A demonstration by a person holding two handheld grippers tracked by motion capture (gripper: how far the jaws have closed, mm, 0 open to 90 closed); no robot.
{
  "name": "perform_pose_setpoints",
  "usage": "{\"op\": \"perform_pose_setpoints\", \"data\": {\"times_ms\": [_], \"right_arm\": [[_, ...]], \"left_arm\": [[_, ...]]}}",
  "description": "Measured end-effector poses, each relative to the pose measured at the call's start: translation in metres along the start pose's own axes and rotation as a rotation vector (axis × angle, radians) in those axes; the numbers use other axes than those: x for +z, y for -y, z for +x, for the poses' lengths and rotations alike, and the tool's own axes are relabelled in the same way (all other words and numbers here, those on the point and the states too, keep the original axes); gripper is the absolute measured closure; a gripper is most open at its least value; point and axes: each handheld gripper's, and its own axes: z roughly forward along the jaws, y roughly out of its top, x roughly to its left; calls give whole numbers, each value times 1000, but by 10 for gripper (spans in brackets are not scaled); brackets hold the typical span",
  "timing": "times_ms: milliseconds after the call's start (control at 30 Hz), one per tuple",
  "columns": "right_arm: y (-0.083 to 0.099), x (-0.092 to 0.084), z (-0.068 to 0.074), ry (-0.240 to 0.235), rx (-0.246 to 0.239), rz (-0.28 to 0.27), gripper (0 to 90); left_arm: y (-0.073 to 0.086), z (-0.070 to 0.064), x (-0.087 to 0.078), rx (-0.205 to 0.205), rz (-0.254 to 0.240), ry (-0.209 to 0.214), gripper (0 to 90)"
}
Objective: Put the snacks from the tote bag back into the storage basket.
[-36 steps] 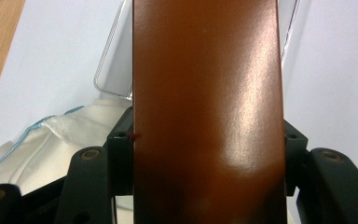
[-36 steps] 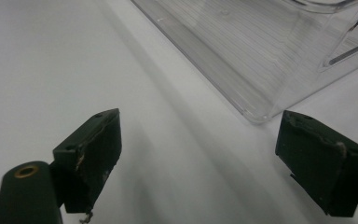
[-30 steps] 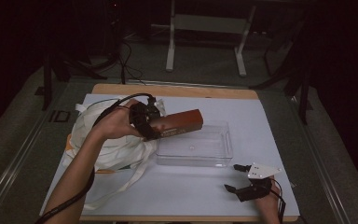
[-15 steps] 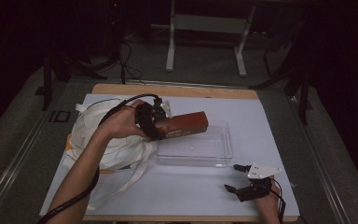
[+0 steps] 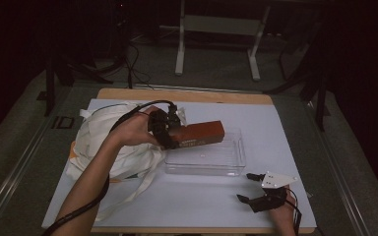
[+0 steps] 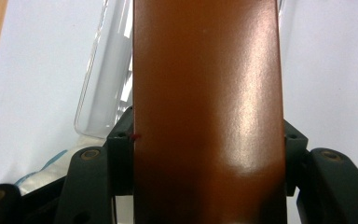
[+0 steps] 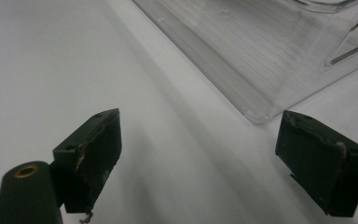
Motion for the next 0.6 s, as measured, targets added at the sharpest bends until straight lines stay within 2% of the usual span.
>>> {"op": "perform_pose_setpoints", "data": {"times_ms": [600], "right_arm": [[0, 0, 0, -1, 1, 3, 144]], "left_arm": [[-5, -4, 10, 22, 6, 22, 432]]}}
